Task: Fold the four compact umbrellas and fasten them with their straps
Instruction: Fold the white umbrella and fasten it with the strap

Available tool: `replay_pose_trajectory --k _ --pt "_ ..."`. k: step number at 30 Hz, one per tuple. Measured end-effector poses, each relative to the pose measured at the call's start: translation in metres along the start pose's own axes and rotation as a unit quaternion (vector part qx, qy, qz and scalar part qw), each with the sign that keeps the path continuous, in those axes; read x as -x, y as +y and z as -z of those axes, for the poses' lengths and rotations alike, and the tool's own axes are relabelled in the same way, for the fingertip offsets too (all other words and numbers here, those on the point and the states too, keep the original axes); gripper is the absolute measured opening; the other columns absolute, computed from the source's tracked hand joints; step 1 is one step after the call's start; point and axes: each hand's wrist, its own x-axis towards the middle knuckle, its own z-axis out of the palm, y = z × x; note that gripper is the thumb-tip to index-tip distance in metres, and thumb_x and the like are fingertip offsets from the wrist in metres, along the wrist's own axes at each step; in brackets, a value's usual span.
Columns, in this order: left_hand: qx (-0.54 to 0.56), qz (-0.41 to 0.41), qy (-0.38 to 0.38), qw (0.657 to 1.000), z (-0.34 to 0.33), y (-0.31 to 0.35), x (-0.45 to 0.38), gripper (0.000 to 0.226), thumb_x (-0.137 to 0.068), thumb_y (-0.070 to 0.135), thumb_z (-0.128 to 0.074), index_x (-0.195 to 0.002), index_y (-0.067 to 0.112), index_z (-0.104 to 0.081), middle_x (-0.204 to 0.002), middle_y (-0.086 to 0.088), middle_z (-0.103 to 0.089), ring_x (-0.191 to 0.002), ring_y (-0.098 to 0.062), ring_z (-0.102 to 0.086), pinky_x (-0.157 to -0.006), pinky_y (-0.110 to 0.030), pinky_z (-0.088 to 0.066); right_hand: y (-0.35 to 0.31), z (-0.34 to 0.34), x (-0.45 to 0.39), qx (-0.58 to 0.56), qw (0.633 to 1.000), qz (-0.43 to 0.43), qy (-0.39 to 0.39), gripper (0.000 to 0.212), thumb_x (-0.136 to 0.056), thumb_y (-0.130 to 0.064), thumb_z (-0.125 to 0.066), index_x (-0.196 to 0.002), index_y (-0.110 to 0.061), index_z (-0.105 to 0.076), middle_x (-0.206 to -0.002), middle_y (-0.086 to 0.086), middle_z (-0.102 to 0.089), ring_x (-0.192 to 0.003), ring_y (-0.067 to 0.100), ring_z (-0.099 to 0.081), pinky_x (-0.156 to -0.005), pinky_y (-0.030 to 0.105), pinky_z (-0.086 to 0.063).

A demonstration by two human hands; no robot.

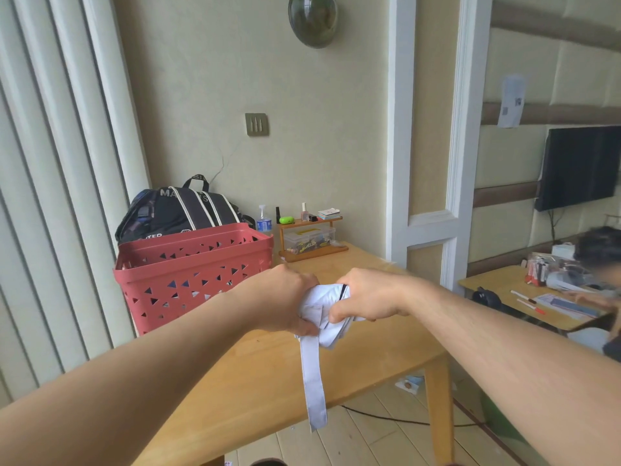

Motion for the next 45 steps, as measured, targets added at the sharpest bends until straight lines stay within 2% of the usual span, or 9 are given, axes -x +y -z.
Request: replay_pose_trajectory --k 8,11,14,19,26,33,37,41,45 --pt "-0.035 0.061 -0.045 0.997 0.001 0.004 -0.006 0.043 -0.074 0.056 -0.08 -0.077 0.021 -0.055 -0.07 0.003 -0.059 -0.061 -0.017 -0.051 -0.058 -0.034 -0.047 0.0 -0.005 -0.003 0.075 0.996 0.002 0.041 0.034 -0.075 -0.05 -0.073 -0.082 -0.021 -0.057 -0.06 -0.007 -0.058 -0.054 0.018 -0.047 -0.052 0.03 -0.034" --pt "-0.025 0.09 -0.038 0.995 0.0 0.004 -0.008 0.047 -0.075 0.057 -0.079 -0.073 0.018 -0.053 -0.067 0.001 -0.055 -0.059 -0.02 -0.048 -0.055 -0.033 -0.04 0.0 -0.004 -0.002 0.219 0.966 0.039 0.129 0.04 -0.076 -0.061 -0.065 -0.109 -0.041 -0.055 -0.101 -0.014 -0.061 -0.092 0.016 -0.058 -0.067 0.034 -0.044" --pt "0.003 0.12 -0.04 0.992 -0.003 0.003 -0.009 0.049 -0.075 0.059 -0.078 -0.076 0.016 -0.055 -0.068 0.0 -0.054 -0.06 -0.019 -0.049 -0.053 -0.03 -0.038 0.0 -0.011 -0.007 0.319 0.924 0.09 0.193 0.066 -0.078 -0.068 -0.058 -0.137 -0.051 -0.034 -0.127 -0.013 -0.047 -0.121 0.019 -0.047 -0.083 0.036 -0.044" --pt "0.043 0.137 -0.047 0.989 -0.004 0.005 -0.01 0.044 -0.071 0.054 -0.081 -0.081 0.017 -0.061 -0.071 0.001 -0.059 -0.062 -0.019 -0.053 -0.056 -0.031 -0.043 0.006 -0.027 -0.017 0.353 0.907 0.083 0.214 0.065 -0.075 -0.084 -0.058 -0.118 -0.039 -0.041 -0.107 -0.005 -0.056 -0.107 0.03 -0.059 -0.071 0.036 -0.043" --pt "0.075 0.143 -0.049 0.986 0.0 0.008 -0.009 0.043 -0.073 0.051 -0.083 -0.084 0.017 -0.06 -0.075 -0.001 -0.063 -0.064 -0.021 -0.055 -0.053 -0.03 -0.04 0.011 -0.023 -0.013 0.326 0.898 0.086 0.282 0.054 -0.072 -0.08 -0.058 -0.099 -0.036 -0.042 -0.09 -0.009 -0.054 -0.096 0.027 -0.062 -0.066 0.03 -0.041" --pt "0.102 0.121 -0.034 0.987 -0.006 0.005 -0.005 0.04 -0.071 0.054 -0.082 -0.081 0.023 -0.058 -0.073 0.004 -0.062 -0.062 -0.018 -0.055 -0.052 -0.03 -0.042 0.005 -0.014 -0.006 0.328 0.915 0.075 0.222 0.051 -0.074 -0.081 -0.057 -0.089 -0.035 -0.041 -0.087 -0.005 -0.06 -0.088 0.029 -0.058 -0.064 0.033 -0.038" --pt "0.092 0.063 0.069 0.991 -0.008 -0.001 -0.002 0.041 -0.072 0.048 -0.083 -0.097 0.024 -0.061 -0.086 0.006 -0.065 -0.078 -0.019 -0.059 -0.063 -0.034 -0.049 -0.001 -0.01 -0.003 0.264 0.945 0.033 0.189 0.052 -0.072 -0.081 -0.062 -0.083 -0.032 -0.048 -0.078 -0.011 -0.054 -0.078 0.018 -0.056 -0.06 0.033 -0.042" --pt "0.018 0.028 0.092 0.995 -0.002 0.003 0.003 0.064 -0.076 0.051 -0.083 -0.128 0.028 -0.053 -0.107 0.003 -0.065 -0.09 -0.018 -0.053 -0.068 -0.031 -0.035 -0.004 -0.004 0.003 0.205 0.968 0.024 0.144 0.049 -0.072 -0.077 -0.067 -0.084 -0.031 -0.055 -0.082 -0.012 -0.061 -0.075 0.008 -0.056 -0.06 0.033 -0.044" --pt "0.022 0.018 0.117 0.993 0.002 0.002 0.005 0.088 -0.072 0.054 -0.085 -0.14 0.028 -0.037 -0.099 -0.001 -0.069 -0.09 -0.027 -0.065 -0.062 -0.034 -0.036 -0.003 -0.002 0.002 0.128 0.985 0.012 0.113 0.052 -0.069 -0.075 -0.071 -0.083 -0.027 -0.058 -0.078 -0.008 -0.064 -0.066 0.016 -0.057 -0.059 0.032 -0.041"
